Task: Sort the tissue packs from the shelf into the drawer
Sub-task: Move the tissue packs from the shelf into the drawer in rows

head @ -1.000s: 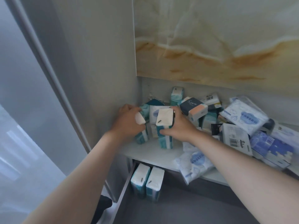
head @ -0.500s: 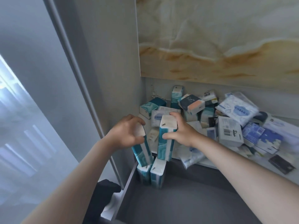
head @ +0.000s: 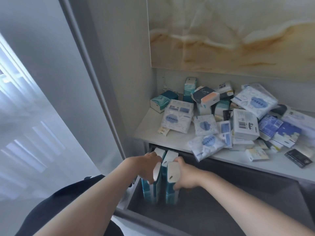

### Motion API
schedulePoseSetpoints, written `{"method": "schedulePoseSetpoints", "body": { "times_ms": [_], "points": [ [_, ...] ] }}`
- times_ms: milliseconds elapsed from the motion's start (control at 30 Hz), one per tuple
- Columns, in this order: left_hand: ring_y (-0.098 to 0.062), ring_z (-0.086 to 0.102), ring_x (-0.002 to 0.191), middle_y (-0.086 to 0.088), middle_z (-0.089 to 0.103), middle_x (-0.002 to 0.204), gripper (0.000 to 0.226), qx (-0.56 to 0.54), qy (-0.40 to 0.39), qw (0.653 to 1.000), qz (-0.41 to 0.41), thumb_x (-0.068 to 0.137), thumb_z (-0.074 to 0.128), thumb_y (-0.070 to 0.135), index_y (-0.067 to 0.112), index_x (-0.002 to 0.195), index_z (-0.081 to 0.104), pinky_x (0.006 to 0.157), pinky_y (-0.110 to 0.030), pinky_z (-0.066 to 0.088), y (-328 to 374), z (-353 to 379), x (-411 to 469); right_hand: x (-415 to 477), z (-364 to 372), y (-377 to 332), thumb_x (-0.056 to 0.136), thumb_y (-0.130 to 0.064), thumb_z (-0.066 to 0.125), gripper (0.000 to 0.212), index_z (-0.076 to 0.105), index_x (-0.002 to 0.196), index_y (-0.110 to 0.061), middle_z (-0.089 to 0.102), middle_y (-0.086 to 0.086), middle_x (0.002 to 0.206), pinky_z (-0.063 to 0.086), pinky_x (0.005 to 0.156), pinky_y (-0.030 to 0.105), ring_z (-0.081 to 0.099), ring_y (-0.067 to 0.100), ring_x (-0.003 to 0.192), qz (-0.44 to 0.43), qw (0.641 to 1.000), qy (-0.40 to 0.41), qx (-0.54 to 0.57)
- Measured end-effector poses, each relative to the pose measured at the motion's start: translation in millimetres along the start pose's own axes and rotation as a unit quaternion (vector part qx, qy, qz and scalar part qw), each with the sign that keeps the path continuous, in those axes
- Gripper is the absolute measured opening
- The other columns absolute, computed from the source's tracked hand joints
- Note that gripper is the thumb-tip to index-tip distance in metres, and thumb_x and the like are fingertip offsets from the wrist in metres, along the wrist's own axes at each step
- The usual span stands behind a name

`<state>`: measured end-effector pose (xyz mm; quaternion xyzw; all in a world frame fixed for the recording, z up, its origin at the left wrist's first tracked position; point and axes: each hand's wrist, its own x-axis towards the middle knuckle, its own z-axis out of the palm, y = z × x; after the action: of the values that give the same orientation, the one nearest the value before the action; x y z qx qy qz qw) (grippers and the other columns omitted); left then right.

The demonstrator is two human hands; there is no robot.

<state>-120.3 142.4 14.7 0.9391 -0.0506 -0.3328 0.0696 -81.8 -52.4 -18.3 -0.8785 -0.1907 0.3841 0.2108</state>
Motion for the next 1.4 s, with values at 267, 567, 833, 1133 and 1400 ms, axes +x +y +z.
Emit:
{"method": "schedulePoseSetpoints", "body": {
  "times_ms": [267,567,833,1133,1400],
  "points": [
    [-0.025,0.033,0.129,-0.008,0.032,0.142,0.099,0.206,0.057,0.977,0.016,0.074,0.082,0.030,0.012,0.150,0.022,0.103,-0.037,0.044,-10.8,32.9,36.5,32.1,48.3,13.5,0.064,-0.030,0.085,0.097,0.019,0.134,-0.028,0.033,0.004,0.133,0.052,0.087,0.033,0.051,0.022,0.110,0.031,0.996,0.072,0.049],
    [-0.026,0.015,0.143,-0.003,0.008,0.154,0.128,0.144,0.073,0.987,-0.001,0.063,0.088,0.043,0.021,0.155,0.003,0.110,-0.041,0.039,-31.1,46.7,54.0,56.3,79.7,6.8,0.069,-0.020,0.078,0.122,-0.010,0.151,-0.038,0.012,0.005,0.152,0.043,0.088,0.028,0.039,0.024,0.128,0.021,0.977,0.079,0.198],
    [-0.028,0.021,0.138,-0.004,0.012,0.150,0.132,0.196,0.052,0.979,-0.028,0.060,0.085,0.056,0.035,0.154,-0.004,0.102,-0.044,0.047,-24.4,42.7,63.5,56.5,54.7,12.1,0.078,-0.013,0.061,0.107,-0.007,0.151,-0.053,0.041,-0.011,0.135,0.057,0.068,0.037,0.055,0.018,0.101,0.052,0.962,0.025,0.267],
    [-0.022,0.046,0.132,0.003,0.045,0.147,0.070,0.084,0.056,0.994,-0.032,0.088,0.066,0.043,0.025,0.148,0.036,0.104,-0.040,0.043,23.1,-30.2,63.4,10.3,-14.5,17.8,0.092,-0.023,0.046,0.035,0.065,0.122,-0.029,0.066,-0.007,0.123,0.048,0.090,0.029,0.060,0.017,0.112,-0.090,0.974,0.166,-0.122],
    [-0.016,0.057,0.113,0.011,0.064,0.121,0.033,-0.056,0.268,0.962,0.003,0.093,0.055,0.039,0.036,0.125,0.056,0.090,-0.029,0.045,48.0,-68.3,74.1,-2.0,-96.6,42.1,0.085,-0.013,0.055,0.031,0.068,0.111,-0.022,0.060,-0.003,0.114,0.045,0.086,0.036,0.055,0.023,0.108,-0.174,0.890,0.354,-0.227]
  ]
}}
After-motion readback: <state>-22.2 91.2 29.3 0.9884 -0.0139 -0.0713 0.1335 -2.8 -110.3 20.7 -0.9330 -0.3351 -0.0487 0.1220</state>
